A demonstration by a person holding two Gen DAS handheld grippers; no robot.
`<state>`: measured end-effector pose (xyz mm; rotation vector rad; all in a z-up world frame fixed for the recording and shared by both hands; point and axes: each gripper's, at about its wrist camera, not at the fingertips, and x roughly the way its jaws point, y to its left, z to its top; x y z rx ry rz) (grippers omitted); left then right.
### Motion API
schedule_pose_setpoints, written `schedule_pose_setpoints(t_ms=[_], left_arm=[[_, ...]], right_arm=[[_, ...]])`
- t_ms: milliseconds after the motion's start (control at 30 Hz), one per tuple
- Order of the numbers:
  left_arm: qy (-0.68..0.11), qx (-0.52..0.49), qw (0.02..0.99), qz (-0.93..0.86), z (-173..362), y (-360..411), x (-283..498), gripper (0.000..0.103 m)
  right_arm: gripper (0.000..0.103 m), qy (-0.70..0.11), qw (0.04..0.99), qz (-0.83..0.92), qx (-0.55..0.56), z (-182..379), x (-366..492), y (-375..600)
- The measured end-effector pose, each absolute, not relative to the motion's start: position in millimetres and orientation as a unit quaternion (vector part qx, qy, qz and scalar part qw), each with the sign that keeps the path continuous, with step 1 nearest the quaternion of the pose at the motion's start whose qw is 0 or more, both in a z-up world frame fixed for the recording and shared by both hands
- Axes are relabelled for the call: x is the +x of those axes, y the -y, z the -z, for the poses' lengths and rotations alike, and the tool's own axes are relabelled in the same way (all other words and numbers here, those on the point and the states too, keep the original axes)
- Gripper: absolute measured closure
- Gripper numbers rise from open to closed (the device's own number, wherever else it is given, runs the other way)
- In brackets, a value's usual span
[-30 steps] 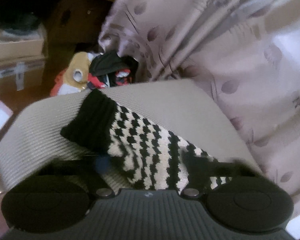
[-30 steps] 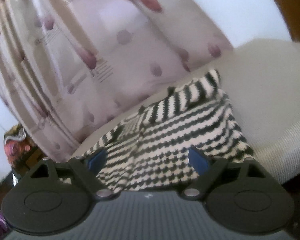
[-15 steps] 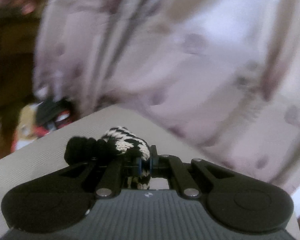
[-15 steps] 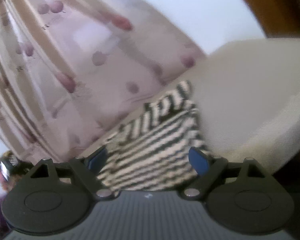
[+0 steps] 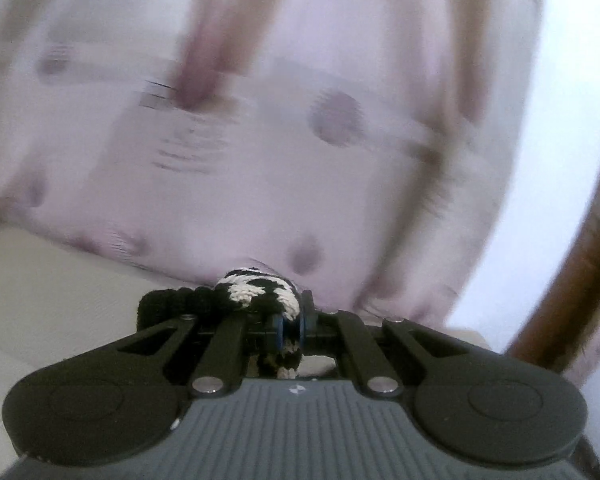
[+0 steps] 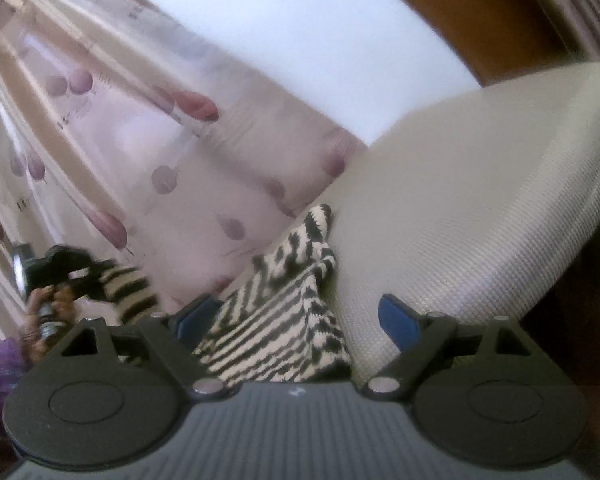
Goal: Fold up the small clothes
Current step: 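Fold the held sleeve across the body and open the left gripper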
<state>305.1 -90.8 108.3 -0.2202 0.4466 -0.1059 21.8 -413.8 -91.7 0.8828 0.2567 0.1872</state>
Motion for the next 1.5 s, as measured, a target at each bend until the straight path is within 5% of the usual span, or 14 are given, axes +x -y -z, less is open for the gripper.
schedule_pose_setpoints(t_ms=[333,600,700,767,933,1200,1367,1500], left_arm=[[-0.296,-0.062,0.946,0.119,-19,234,346,0.097],[-0.341,-0.023,0.929,0.144,40,275,357,0.095],[-0.338,-0.012,0.928,0.155,50,282,354,0.073],[-0.336,-0.013,0.925,0.177,51,286,352,0.034],[-0.28,-0.024,0.935,0.215,32,288,333,0.005],[-0.268,-0.154,0.901,0.306,-15,214,319,0.0],[-0.299,-0.067,0.906,0.293,-27,231,341,0.0],[-0.318,0.113,0.904,0.264,-19,295,349,0.001]], right_arm=[[0.013,-0.094,0.868,-0.103,0.476,105,11,432],[0.013,-0.083,0.872,-0.117,0.468,105,7,433],[0.013,-0.079,0.867,-0.119,0.478,107,6,437],[0.013,-0.079,0.866,-0.119,0.48,108,7,437],[0.013,-0.081,0.867,-0.122,0.477,108,6,438],[0.013,-0.083,0.87,-0.116,0.471,106,5,435],[0.013,-0.09,0.873,-0.119,0.464,104,11,429],[0.013,-0.094,0.877,-0.116,0.457,102,11,424]])
